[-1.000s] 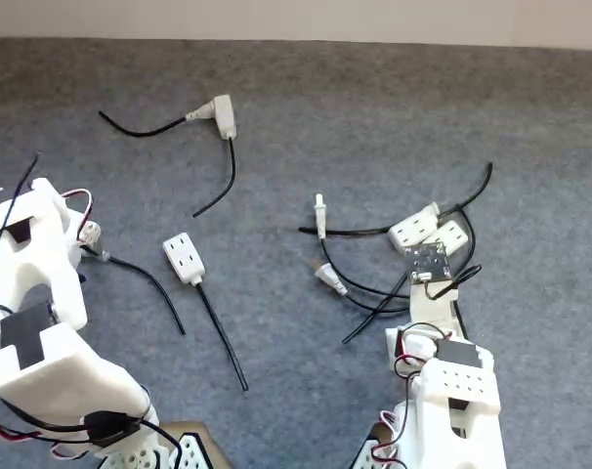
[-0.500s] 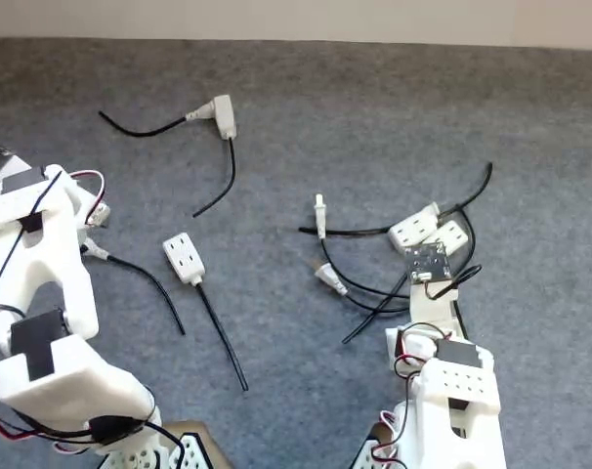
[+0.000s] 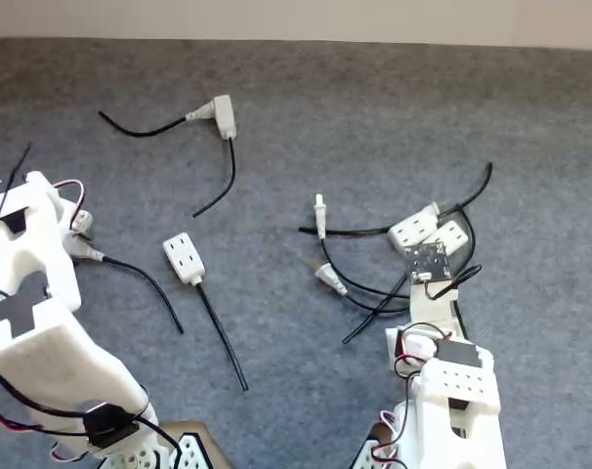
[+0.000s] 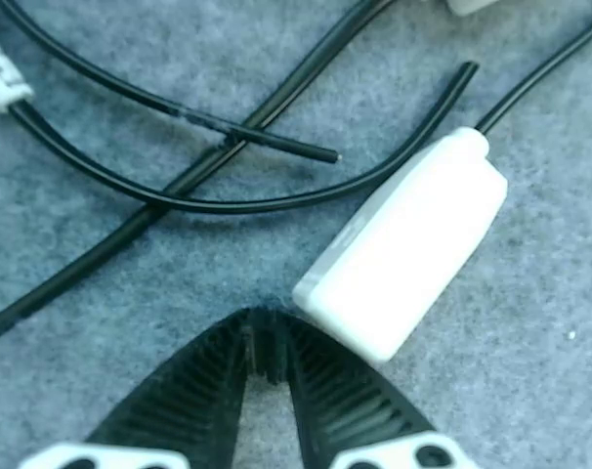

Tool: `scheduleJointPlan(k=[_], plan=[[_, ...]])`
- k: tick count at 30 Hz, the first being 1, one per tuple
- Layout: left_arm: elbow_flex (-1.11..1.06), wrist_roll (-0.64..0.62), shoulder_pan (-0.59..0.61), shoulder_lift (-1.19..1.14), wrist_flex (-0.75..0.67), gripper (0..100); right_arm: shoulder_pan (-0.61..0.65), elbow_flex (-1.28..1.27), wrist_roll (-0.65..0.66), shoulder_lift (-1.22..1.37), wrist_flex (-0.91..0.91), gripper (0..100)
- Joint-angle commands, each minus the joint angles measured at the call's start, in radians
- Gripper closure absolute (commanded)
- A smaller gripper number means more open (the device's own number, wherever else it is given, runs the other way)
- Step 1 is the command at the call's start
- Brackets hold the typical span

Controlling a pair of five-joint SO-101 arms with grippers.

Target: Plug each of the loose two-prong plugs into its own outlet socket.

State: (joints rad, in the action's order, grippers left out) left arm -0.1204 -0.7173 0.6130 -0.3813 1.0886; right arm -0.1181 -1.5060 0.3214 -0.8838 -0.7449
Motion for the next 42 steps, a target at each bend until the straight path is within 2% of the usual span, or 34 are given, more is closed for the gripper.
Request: scheduleJointPlan(k=[1,5,9,11,15,18,22,25,32,37,42], plan=[[0.059,-0.006,-0.019,-0.044,-0.005,83,-0.005,-0.002,-0.005,-0.004,0.035,98.9],[0.059,-0.006,-0.022,-0.056,-0.003,85,-0.005,-0.002,-0.005,-0.004,0.035,98.9],[0.059,-0.006,-0.022,-0.053,-0.003,99,-0.005,-0.002,-0.005,-0.004,0.035,98.9],[0.065,-0.006,-0.024,-0.053,0.018,99,-0.005,-0.002,-0.005,-0.004,0.035,98.9],[0.179,-0.006,-0.024,-0.053,0.137,99,-0.005,-0.002,-0.005,-0.004,0.035,98.9],[0.337,0.002,-0.056,-0.053,0.299,99,-0.005,-0.002,-0.005,-0.004,0.035,98.9],[0.611,0.166,-0.171,-0.053,0.559,99,-0.005,-0.002,-0.005,-0.004,0.035,98.9],[0.753,0.299,-0.288,-0.053,0.672,99,-0.005,-0.002,-0.005,-0.004,0.035,98.9],[0.69,0.526,-0.499,-0.05,0.678,99,-0.005,-0.002,-0.005,-0.004,0.035,98.9],[0.585,0.535,-0.634,0.041,0.68,99,-0.004,-0.002,-0.005,-0.004,0.035,98.9],[0.455,0.535,-0.785,0.283,0.678,99,-0.004,-0.002,-0.005,-0.004,0.035,98.9]])
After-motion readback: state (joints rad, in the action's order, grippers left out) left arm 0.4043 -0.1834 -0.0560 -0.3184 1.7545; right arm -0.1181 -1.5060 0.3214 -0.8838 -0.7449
